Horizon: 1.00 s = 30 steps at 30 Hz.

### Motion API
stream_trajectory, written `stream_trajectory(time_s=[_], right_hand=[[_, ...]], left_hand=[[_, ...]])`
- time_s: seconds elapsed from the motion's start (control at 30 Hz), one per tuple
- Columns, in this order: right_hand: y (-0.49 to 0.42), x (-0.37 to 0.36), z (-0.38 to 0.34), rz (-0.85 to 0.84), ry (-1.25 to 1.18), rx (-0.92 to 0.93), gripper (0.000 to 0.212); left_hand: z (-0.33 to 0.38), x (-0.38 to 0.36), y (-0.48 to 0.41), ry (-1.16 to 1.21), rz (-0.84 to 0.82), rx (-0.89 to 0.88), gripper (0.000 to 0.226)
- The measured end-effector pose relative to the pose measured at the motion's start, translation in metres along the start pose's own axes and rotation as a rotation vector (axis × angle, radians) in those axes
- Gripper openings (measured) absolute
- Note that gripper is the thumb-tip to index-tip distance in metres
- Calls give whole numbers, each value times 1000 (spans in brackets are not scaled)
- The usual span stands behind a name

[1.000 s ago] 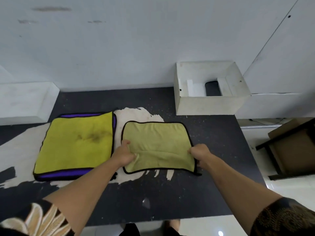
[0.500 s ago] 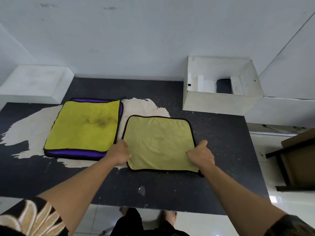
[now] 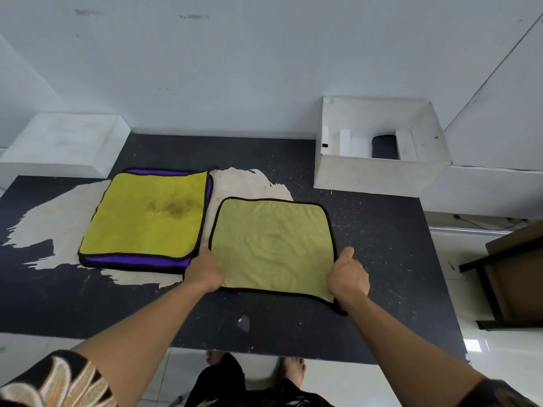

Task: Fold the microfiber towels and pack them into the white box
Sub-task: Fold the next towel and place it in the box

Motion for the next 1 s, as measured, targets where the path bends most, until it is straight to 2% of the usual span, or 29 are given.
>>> stream_trajectory(time_s=[0.1, 0.17, 0.23, 0.3, 0.33, 0.4, 0.47, 0.53, 0.63, 0.7, 0.83, 0.9, 1.0], right_hand=[[2, 0, -1, 51, 0, 84, 28], [7, 0, -4, 76, 13, 178, 30], [12, -2, -6, 115, 130, 308, 38], [20, -4, -12, 205, 289, 515, 40], [25, -6, -14, 231, 337, 620, 40], [32, -14, -14, 199, 372, 763, 44], [36, -22, -12, 147, 371, 819, 45], [39, -25, -11, 166, 365, 846, 41], [42, -28, -10, 229, 402, 893, 23], [46, -32, -10, 248, 473, 950, 14], [52, -38, -13, 244, 533, 924, 19], [54, -38, -16, 238, 539, 872, 20], [56, -39, -18, 244, 548, 840, 16]], left_hand=[[-1, 0, 3, -33, -37, -63, 42], [-1, 0, 5, -33, -62, -106, 32], [-2, -4, 8, -74, -95, -134, 35], [1, 3, 14, -296, 17, -190, 47], [8, 10, 19, -433, 136, -250, 54], [30, 15, 31, -588, 327, -489, 59], [46, 3, 41, -597, 318, -755, 56], [51, -13, 46, -609, 204, -888, 50], [45, -25, 51, -679, 159, -909, 39], [38, -30, 54, -739, 154, -895, 48], [21, -34, 51, -772, 171, -740, 68], [17, -33, 49, -770, 182, -684, 65], [13, -30, 48, -685, 167, -649, 49]])
Point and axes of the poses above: each hand's wrist, its own y-axis away from the middle knuckle, its own x-axis out of the back of the hand, z = x × y, the point moved 7 cm from there along -y, towards the middle knuckle, and after that the axes turned 4 degrees about -x, right-handed, at the moved point
